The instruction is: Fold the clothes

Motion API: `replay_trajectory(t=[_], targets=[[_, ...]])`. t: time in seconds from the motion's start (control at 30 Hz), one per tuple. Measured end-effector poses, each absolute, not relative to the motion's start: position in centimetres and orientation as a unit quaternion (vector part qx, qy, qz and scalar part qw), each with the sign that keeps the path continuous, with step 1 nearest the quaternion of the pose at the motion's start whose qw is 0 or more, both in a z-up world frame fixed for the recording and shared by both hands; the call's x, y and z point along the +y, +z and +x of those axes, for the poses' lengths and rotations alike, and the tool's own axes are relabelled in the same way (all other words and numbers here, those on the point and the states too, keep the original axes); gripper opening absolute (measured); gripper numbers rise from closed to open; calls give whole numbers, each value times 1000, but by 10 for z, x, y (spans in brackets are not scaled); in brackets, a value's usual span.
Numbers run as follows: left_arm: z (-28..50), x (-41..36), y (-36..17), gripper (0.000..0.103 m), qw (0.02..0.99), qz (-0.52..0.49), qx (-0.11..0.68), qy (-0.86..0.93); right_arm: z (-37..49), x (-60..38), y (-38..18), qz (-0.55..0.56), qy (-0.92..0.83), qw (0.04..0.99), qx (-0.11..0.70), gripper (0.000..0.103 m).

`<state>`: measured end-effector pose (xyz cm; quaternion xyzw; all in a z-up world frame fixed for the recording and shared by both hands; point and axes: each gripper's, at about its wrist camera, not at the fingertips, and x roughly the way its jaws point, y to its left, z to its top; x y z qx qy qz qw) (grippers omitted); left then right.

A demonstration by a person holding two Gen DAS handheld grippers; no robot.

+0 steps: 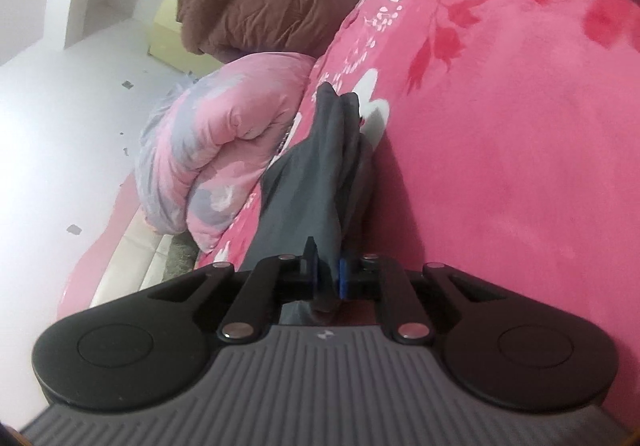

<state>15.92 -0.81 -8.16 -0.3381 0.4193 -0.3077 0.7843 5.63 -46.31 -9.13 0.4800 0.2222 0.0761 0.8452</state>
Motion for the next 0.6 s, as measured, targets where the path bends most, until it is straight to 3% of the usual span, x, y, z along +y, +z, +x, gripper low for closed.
replay_trajectory(t=[0.33, 0.53, 0.6], targets=[[58, 41, -90, 13, 779, -281, 441, -346, -84, -411, -103, 502, 87, 830, 228, 7], [43, 60, -87, 35, 817, -252, 407, -322, -108, -398, -107, 458, 45, 853, 248, 18], [39, 67, -76, 38, 838, -237, 382, -309, -117, -397, -96, 436, 34, 869, 233, 23]])
